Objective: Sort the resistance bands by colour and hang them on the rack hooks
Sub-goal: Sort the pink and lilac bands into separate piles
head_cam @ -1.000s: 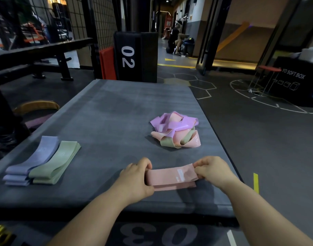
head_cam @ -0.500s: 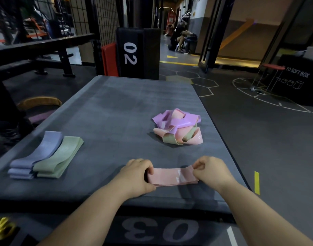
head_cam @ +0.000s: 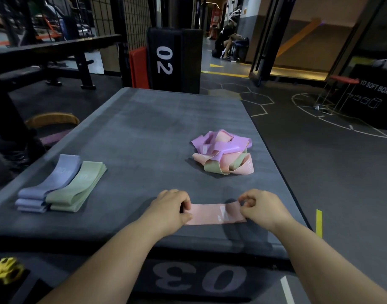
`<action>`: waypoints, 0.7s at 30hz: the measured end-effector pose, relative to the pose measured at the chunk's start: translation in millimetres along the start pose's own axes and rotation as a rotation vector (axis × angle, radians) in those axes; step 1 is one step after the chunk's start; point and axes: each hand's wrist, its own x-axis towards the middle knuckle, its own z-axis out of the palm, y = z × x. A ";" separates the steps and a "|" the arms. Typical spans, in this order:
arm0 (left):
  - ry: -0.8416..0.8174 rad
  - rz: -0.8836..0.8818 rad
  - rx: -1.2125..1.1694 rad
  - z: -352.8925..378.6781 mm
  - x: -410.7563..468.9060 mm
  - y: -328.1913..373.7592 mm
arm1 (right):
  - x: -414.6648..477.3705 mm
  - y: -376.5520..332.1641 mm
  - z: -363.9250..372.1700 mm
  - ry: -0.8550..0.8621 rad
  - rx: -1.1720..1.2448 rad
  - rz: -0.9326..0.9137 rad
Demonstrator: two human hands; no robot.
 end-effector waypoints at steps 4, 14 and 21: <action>0.013 -0.030 -0.028 0.1 -0.1 1.2 | 0.0 0.1 -0.8 -0.023 -0.015 -0.020; 0.033 -0.093 -0.066 3.1 0.5 3.3 | -1.4 -1.1 -1.9 -0.047 -0.020 -0.070; 0.033 -0.125 -0.072 4.2 0.4 5.7 | 0.7 -0.5 3.0 -0.006 -0.051 -0.062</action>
